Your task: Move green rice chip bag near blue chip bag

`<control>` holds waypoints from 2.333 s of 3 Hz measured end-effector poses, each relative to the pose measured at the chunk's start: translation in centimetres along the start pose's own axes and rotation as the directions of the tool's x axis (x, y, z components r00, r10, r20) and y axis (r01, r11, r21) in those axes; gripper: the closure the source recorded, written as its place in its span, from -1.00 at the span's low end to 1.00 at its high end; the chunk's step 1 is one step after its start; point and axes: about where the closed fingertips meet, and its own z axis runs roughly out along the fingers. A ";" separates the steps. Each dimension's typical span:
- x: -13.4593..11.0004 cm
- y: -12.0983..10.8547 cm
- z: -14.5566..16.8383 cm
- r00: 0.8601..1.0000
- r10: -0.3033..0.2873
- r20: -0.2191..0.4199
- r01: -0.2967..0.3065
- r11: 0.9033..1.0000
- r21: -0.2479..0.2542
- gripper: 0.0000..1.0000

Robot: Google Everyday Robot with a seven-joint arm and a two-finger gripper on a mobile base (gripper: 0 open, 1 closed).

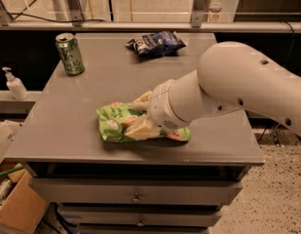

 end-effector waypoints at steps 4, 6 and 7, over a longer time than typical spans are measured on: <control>-1.2 -7.6 -5.3 0.998 -0.042 -0.039 0.047 0.989 0.143 1.00; 1.5 -13.7 -7.8 0.981 -0.110 -0.158 0.149 0.953 0.265 1.00; 3.5 -18.4 -8.8 0.965 -0.166 -0.204 0.224 0.924 0.309 1.00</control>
Offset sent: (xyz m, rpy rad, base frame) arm 0.1095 -0.0785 0.1061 -0.0779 -0.2041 -0.1426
